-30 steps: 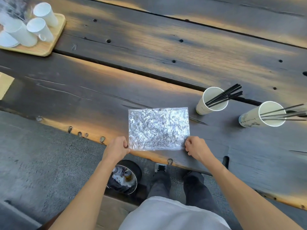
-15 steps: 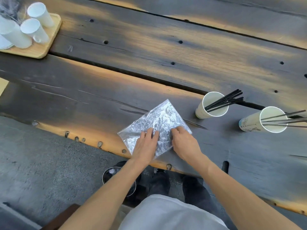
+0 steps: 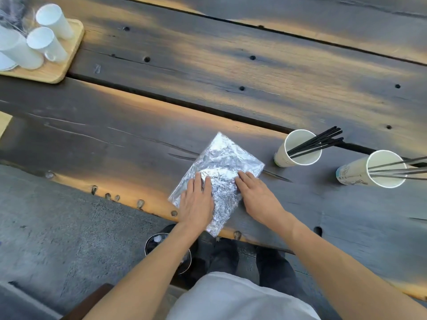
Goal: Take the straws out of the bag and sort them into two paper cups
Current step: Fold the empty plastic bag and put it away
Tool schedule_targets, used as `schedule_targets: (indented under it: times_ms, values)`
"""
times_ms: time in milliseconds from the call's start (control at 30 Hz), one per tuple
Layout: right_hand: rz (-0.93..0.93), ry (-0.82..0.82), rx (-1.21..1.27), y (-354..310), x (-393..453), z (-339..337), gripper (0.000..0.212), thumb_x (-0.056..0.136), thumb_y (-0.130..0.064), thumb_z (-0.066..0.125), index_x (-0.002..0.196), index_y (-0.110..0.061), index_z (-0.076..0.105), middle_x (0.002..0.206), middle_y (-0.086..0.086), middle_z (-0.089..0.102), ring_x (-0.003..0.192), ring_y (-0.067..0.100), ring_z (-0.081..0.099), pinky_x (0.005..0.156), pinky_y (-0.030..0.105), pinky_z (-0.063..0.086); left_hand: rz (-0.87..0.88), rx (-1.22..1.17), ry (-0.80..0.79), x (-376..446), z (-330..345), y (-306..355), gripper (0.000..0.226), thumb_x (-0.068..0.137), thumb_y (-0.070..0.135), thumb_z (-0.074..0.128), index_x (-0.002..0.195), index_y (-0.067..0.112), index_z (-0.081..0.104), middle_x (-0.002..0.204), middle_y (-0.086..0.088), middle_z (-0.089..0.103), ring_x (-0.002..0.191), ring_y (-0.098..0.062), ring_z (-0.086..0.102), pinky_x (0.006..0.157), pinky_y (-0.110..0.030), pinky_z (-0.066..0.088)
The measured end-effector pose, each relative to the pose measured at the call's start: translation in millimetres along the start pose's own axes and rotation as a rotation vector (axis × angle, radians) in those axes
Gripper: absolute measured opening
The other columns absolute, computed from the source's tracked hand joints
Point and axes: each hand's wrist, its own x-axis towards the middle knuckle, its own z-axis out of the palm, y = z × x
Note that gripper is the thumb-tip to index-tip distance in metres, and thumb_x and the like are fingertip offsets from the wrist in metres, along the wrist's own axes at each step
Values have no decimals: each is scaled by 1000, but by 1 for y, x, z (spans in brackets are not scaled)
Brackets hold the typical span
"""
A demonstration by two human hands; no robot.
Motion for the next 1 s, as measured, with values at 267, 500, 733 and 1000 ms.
schedule_targets:
  times_ms: [267, 500, 733, 1000]
  values:
    - [-143, -35, -44, -19, -5, 14, 64, 92, -19, 61, 150, -5, 37, 158, 16, 36, 144, 39, 35, 110, 52, 40, -95, -114, -60, -13, -2, 37, 61, 97, 27, 54, 149, 5, 32, 152, -22, 31, 123, -33, 44, 95, -37, 45]
    - [-127, -26, -130, -3, 2, -2, 43, 94, -19, 56, 136, -9, 53, 153, 7, 45, 140, 40, 37, 105, 54, 40, -87, -70, -15, -12, -8, 0, 59, 90, 14, 60, 144, 1, 40, 149, -14, 38, 106, -28, 50, 82, -34, 47]
    - [-156, -17, -80, -53, 43, -21, 62, 93, -9, 51, 150, -23, 32, 124, 16, 49, 101, 35, 52, 81, 46, 48, -69, -75, -10, -16, 0, 3, 50, 86, 13, 62, 133, 5, 47, 150, -9, 40, 90, -24, 47, 68, -33, 47]
    - [-90, -106, -229, -53, 77, -27, 76, 97, -11, 53, 155, -41, 13, 131, 17, 45, 106, 35, 52, 81, 43, 53, -104, -75, -4, -28, 7, -1, 57, 88, 12, 66, 140, -1, 47, 152, -18, 40, 105, -26, 51, 85, -35, 51]
